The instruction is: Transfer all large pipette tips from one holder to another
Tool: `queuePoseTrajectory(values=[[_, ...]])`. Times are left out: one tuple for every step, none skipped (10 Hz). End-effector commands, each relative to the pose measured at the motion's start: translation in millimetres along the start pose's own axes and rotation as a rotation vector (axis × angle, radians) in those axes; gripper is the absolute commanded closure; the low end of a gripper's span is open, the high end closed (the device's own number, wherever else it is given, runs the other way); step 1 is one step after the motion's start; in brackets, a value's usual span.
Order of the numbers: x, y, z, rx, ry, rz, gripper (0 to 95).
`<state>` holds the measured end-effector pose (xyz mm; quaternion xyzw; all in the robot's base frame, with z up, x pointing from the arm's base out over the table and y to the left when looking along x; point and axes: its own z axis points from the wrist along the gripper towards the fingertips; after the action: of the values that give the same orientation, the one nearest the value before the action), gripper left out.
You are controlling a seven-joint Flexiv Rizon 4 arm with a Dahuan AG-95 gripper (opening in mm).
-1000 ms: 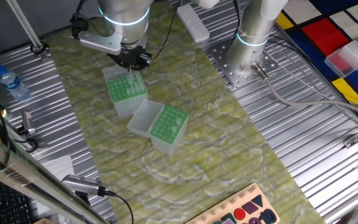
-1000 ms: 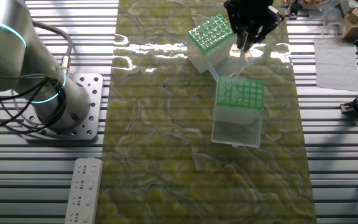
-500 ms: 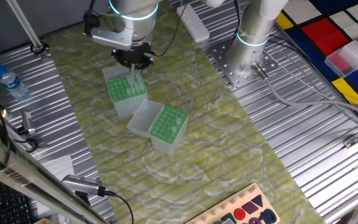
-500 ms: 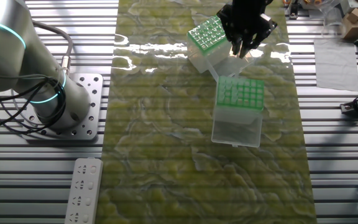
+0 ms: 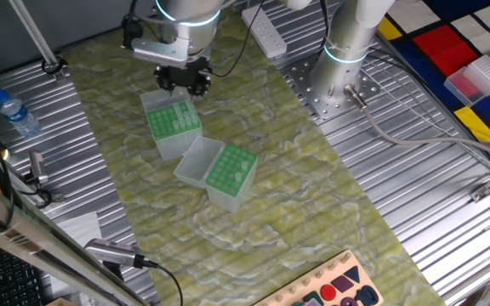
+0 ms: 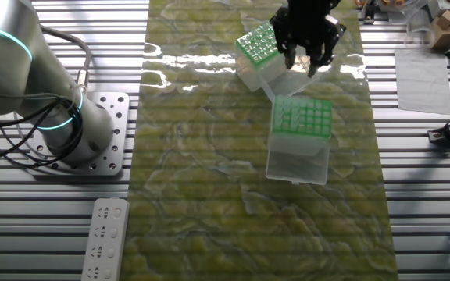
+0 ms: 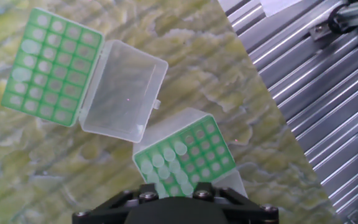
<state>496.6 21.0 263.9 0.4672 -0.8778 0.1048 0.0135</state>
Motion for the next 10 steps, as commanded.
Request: queuePoseTrajectory(values=[[-8.1,9.2,-3.7,-0.173,-0.021,0.347,38.0],[-21.8,24.4,-5.4,-0.216,-0.013,0.458,38.0],[-31.5,35.3,-6.6,-0.23,-0.002,0.499,57.0],[-43.1,48.8,-7.9,-0.244,0.006,0.537,57.0],[-55.7,63.1,-9.4,-0.258,0.003,0.564,57.0],[-70.0,78.9,-11.7,-0.278,-0.001,0.586,57.0],[-76.1,85.7,-12.4,-0.288,-0.005,0.594,57.0],[-89.0,100.7,-13.3,-0.322,-0.017,0.622,57.0],[-97.7,112.2,-13.3,-0.333,-0.017,0.643,57.0],[-104.5,121.9,-12.8,-0.337,-0.011,0.654,57.0]])
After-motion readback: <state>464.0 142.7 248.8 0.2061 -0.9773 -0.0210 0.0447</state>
